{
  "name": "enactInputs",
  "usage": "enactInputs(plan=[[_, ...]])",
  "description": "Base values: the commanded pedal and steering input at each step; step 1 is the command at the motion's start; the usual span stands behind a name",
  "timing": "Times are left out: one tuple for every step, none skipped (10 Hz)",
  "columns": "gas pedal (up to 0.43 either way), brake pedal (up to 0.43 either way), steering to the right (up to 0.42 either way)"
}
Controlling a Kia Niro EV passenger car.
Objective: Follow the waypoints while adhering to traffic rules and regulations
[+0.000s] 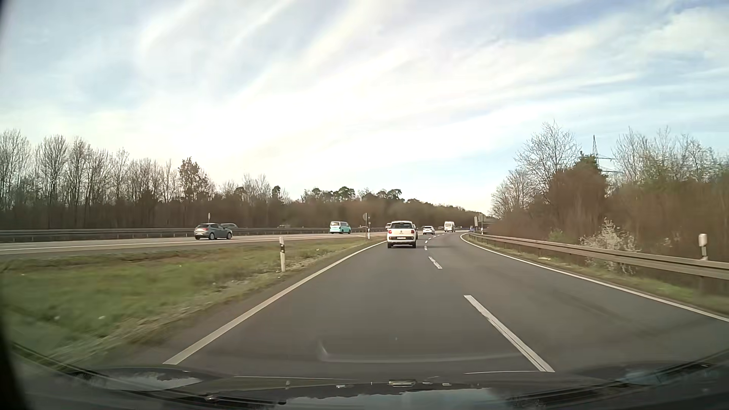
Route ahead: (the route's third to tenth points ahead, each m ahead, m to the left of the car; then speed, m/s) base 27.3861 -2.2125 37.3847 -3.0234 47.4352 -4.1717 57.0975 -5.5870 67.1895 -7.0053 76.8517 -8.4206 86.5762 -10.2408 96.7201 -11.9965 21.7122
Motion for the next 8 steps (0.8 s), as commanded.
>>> enactInputs(plan=[[0.157, 0.000, 0.013], [0.157, 0.000, 0.013], [0.157, 0.000, 0.013], [0.157, 0.000, 0.013], [0.157, 0.000, 0.013], [0.157, 0.000, 0.013], [0.157, 0.000, 0.013], [0.157, 0.000, 0.013]])
